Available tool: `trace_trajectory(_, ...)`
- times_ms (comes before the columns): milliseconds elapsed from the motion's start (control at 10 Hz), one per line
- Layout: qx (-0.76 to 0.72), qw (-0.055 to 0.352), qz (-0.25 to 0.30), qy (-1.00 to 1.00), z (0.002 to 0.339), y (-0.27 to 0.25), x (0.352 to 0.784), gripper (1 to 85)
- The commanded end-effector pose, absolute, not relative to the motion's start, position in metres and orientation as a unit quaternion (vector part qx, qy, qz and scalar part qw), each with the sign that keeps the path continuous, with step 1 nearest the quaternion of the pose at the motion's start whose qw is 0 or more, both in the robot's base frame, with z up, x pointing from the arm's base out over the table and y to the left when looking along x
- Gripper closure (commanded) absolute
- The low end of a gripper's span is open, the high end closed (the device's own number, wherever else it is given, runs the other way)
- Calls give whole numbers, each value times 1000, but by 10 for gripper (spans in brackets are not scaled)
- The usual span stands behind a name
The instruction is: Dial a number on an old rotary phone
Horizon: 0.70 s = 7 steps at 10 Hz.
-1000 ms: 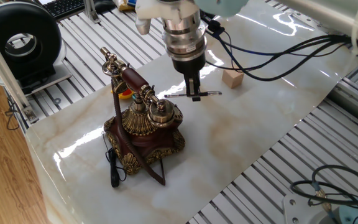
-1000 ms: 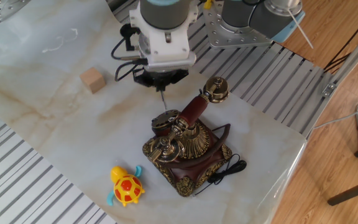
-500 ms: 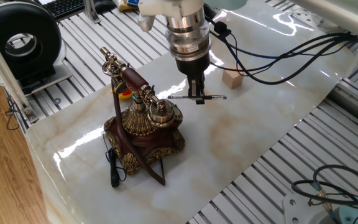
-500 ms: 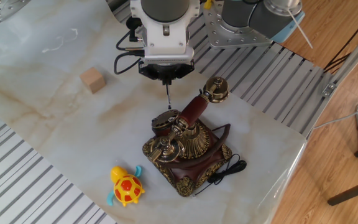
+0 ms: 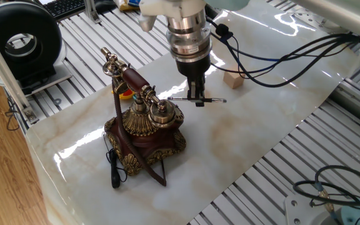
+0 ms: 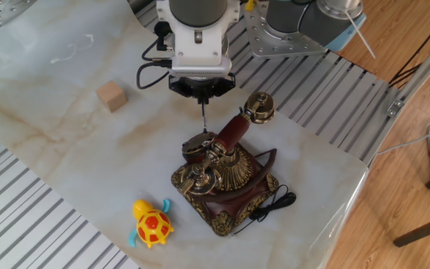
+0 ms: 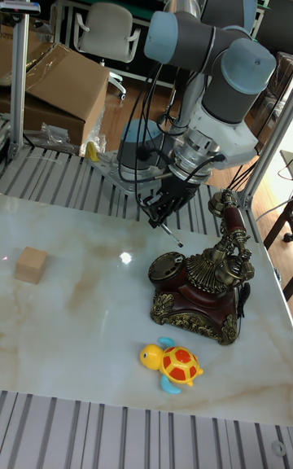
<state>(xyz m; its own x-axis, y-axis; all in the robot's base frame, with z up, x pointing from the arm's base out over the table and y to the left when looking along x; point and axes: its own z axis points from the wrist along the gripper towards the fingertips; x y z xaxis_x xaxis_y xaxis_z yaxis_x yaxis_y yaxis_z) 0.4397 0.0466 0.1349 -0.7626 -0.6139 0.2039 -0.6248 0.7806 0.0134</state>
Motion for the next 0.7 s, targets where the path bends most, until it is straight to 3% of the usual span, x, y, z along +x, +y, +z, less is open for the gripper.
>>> trace_trajectory(0,313,87,21,-945,134,56,447,843)
trace_trajectory(400,298,104,8,-949,130,65,438,843)
trace_trajectory(600,316,109,37,-942,128,55,441,843)
